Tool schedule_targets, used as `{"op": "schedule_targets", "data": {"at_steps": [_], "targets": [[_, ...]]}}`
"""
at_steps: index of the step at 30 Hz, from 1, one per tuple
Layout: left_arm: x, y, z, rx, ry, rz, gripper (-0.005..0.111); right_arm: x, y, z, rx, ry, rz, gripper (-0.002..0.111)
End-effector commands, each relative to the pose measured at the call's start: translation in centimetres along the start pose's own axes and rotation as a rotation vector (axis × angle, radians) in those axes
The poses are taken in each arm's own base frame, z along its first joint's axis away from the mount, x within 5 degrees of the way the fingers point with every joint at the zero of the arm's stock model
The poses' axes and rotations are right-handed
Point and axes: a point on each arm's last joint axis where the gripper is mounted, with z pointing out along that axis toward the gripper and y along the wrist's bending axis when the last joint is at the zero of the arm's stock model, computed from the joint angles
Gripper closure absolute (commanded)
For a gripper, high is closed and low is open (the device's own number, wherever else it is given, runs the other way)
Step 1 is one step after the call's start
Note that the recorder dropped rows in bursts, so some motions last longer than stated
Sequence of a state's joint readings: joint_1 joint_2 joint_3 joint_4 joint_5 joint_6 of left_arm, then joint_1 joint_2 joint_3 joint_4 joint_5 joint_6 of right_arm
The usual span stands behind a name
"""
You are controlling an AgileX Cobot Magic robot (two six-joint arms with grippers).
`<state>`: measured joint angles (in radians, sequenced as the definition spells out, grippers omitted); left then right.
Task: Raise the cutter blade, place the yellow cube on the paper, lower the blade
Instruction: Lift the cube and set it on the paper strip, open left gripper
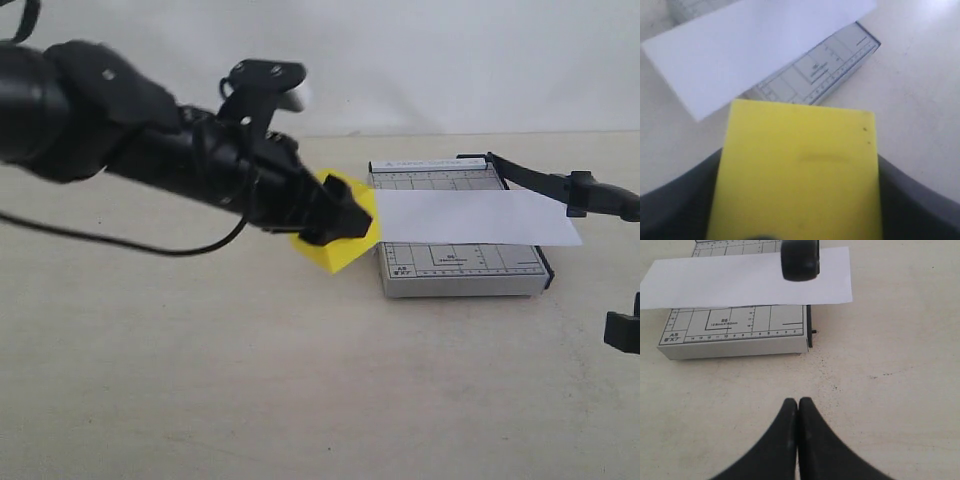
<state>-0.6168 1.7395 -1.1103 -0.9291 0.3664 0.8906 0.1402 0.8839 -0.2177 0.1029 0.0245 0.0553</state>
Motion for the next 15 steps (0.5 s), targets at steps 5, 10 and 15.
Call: {"op": "schedule_targets", "data": {"at_steps": [5, 10, 15], "targets": [[-8.6, 1.1, 6.5, 0.097, 0.072, 0.064, 0.102, -0.2, 0.0, -0.1, -0.001, -0.005, -0.004, 0.108], [-11.0, 1.2, 9.9, 0.055, 0.073, 0.149, 0.102, -0.2, 0.0, -0.1, -0.001, -0.005, 0.004, 0.108], [-11.2, 0.1, 13.9, 0.048, 0.06, 0.239, 0.102, -0.2, 0.0, -0.1, -0.001, -0.005, 0.004, 0.108]]}}
